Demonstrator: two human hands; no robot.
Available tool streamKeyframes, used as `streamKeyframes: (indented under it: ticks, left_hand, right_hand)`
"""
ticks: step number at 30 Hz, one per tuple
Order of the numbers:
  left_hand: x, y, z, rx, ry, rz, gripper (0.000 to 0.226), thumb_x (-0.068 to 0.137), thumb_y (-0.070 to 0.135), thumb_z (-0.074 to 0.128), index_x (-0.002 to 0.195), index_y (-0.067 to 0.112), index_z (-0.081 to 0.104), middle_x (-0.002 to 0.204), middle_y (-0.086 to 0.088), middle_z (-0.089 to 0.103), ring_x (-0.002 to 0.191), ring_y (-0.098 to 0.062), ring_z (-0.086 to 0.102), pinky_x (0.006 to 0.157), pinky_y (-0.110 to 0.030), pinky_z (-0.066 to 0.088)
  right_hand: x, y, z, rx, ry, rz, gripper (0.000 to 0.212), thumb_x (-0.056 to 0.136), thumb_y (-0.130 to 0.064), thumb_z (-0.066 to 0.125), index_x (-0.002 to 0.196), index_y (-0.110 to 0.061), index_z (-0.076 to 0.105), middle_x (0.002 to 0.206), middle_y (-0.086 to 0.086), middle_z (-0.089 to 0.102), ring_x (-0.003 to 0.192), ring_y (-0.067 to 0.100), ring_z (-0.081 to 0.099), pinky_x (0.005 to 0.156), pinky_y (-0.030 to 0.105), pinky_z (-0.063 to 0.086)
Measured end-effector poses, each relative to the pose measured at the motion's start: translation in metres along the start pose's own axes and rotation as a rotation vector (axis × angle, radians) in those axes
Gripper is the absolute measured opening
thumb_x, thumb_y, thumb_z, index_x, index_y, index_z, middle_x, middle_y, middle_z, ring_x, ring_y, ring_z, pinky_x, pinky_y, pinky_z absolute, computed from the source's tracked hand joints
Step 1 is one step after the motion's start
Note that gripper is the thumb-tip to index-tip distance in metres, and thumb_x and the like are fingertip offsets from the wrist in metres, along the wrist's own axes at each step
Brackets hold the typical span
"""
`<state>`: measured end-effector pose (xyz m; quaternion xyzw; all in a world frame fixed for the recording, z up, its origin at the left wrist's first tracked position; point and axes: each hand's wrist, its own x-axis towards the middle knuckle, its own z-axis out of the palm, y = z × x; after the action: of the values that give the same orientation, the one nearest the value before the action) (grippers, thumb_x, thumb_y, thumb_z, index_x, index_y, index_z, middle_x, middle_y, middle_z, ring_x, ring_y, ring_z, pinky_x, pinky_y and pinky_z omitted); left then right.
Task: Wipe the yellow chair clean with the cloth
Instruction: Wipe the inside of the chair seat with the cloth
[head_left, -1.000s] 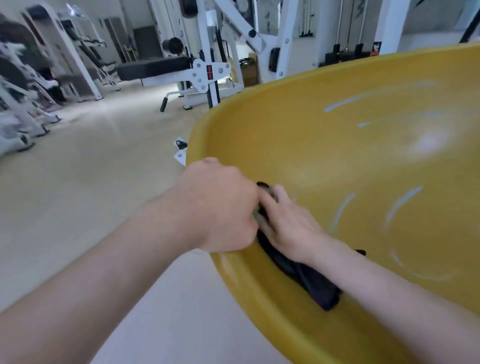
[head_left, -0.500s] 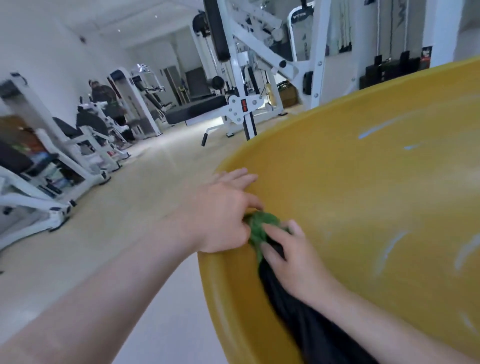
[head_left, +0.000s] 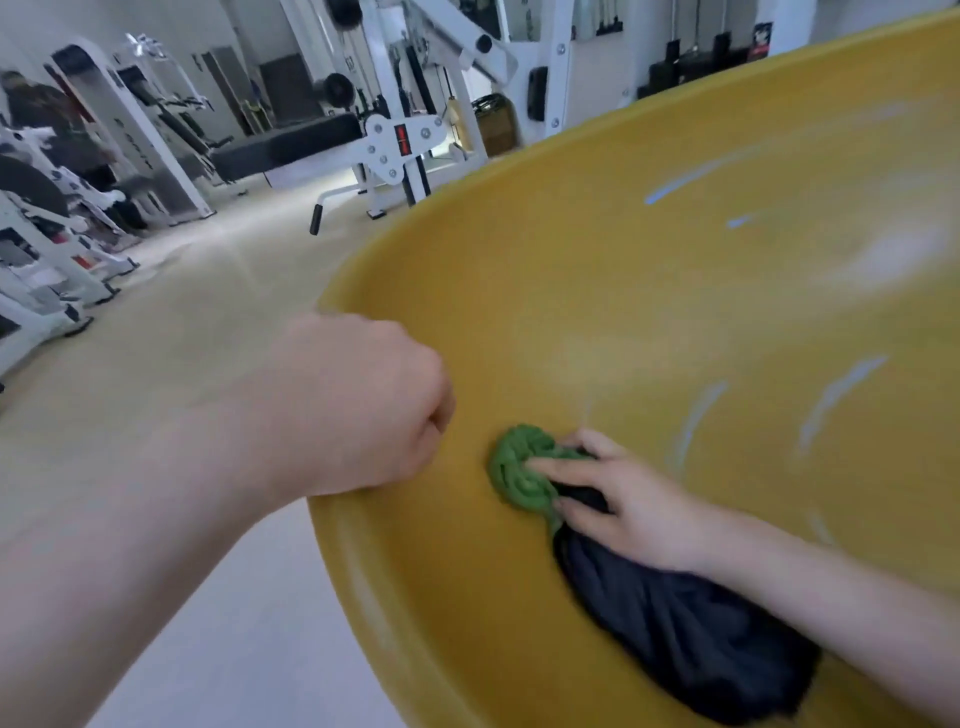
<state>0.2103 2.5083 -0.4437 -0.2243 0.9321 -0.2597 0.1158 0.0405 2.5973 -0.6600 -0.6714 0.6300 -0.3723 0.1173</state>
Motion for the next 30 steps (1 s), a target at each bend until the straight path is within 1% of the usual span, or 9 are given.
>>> streamKeyframes:
  ticks: [4, 8, 11, 16, 20, 22, 24, 27, 30]
  left_hand:
    - [-0.017, 0.038, -0.003, 0.072, -0.156, 0.191, 0.033, 0.080, 0.048, 0.041, 0.090, 0.024, 0.060, 0.069, 0.004, 0.052, 0.071, -0.023, 0.051, 0.061, -0.030, 0.040]
    - [-0.009, 0.034, 0.002, 0.024, -0.162, 0.185, 0.035, 0.084, 0.047, 0.043, 0.108, 0.033, 0.065, 0.100, 0.006, 0.066, 0.094, -0.022, 0.062, 0.080, -0.034, 0.052]
    - [0.000, 0.025, 0.004, -0.042, -0.046, 0.147, 0.032, 0.083, 0.038, 0.047, 0.108, 0.035, 0.065, 0.101, 0.006, 0.067, 0.093, -0.023, 0.062, 0.077, -0.031, 0.052]
    - [0.005, -0.014, 0.013, -0.151, 0.255, -0.062, 0.038, 0.067, 0.029, 0.038, 0.090, 0.028, 0.068, 0.104, 0.003, 0.067, 0.099, -0.025, 0.061, 0.079, -0.040, 0.054]
    - [-0.006, -0.013, 0.025, -0.312, 0.432, -0.103, 0.041, 0.065, 0.025, 0.034, 0.081, 0.025, 0.071, 0.124, 0.008, 0.064, 0.123, -0.018, 0.052, 0.086, -0.042, 0.052]
    - [-0.006, -0.011, 0.024, -0.347, 0.408, -0.138, 0.042, 0.070, 0.029, 0.036, 0.093, 0.031, 0.072, 0.142, 0.010, 0.050, 0.138, -0.012, 0.035, 0.101, -0.042, 0.045]
    - [-0.004, -0.013, 0.020, -0.400, 0.324, -0.183, 0.039, 0.079, 0.030, 0.043, 0.109, 0.036, 0.067, 0.154, 0.008, 0.033, 0.144, -0.012, 0.021, 0.111, -0.038, 0.033]
    - [0.001, -0.016, 0.020, -0.335, 0.248, -0.234, 0.039, 0.084, 0.031, 0.049, 0.121, 0.037, 0.060, 0.156, 0.007, 0.027, 0.142, -0.017, 0.027, 0.107, -0.037, 0.037]
    - [0.022, -0.024, 0.012, -0.196, 0.220, -0.241, 0.036, 0.083, 0.033, 0.053, 0.118, 0.031, 0.063, 0.145, -0.001, 0.043, 0.133, -0.023, 0.037, 0.100, -0.041, 0.045]
  right_hand:
    - [0.071, 0.038, -0.003, -0.041, 0.287, 0.506, 0.048, 0.093, -0.022, 0.055, 0.140, -0.025, 0.048, 0.129, 0.017, 0.042, 0.117, 0.036, 0.053, 0.103, 0.031, 0.040]
    - [0.009, -0.036, 0.015, 0.122, 0.116, 0.218, 0.023, 0.090, -0.019, 0.059, 0.112, -0.026, 0.064, 0.106, 0.008, 0.048, 0.105, 0.022, 0.052, 0.096, 0.018, 0.036]
    - [-0.035, -0.044, 0.009, 0.150, 0.009, 0.100, 0.032, 0.092, -0.029, 0.056, 0.124, -0.033, 0.058, 0.114, 0.000, 0.046, 0.110, 0.010, 0.051, 0.100, 0.012, 0.033]
    - [0.047, 0.011, 0.007, 0.026, 0.269, 0.623, 0.049, 0.092, -0.022, 0.056, 0.141, -0.016, 0.048, 0.129, 0.017, 0.051, 0.128, 0.029, 0.047, 0.108, 0.028, 0.033]
    - [0.072, -0.060, 0.029, 0.259, 0.281, 0.299, 0.036, 0.090, -0.021, 0.054, 0.124, -0.014, 0.062, 0.106, 0.001, 0.052, 0.098, 0.006, 0.048, 0.100, 0.017, 0.037]
    - [0.060, -0.073, 0.033, 0.240, 0.242, 0.181, 0.032, 0.092, -0.016, 0.054, 0.123, -0.020, 0.062, 0.095, -0.007, 0.044, 0.094, 0.005, 0.048, 0.090, 0.010, 0.035]
    - [0.046, -0.042, 0.029, 0.120, 0.272, 0.288, 0.042, 0.092, -0.016, 0.054, 0.134, -0.022, 0.056, 0.105, 0.003, 0.053, 0.105, 0.019, 0.055, 0.096, 0.022, 0.039]
    - [0.055, 0.023, 0.016, 0.077, 0.343, 0.746, 0.047, 0.092, -0.017, 0.052, 0.138, -0.009, 0.050, 0.129, 0.021, 0.059, 0.121, 0.034, 0.053, 0.103, 0.033, 0.040]
    - [0.117, 0.011, 0.002, 0.300, 0.432, 0.691, 0.048, 0.093, -0.018, 0.051, 0.141, -0.009, 0.047, 0.140, 0.013, 0.047, 0.132, 0.028, 0.043, 0.114, 0.032, 0.029]
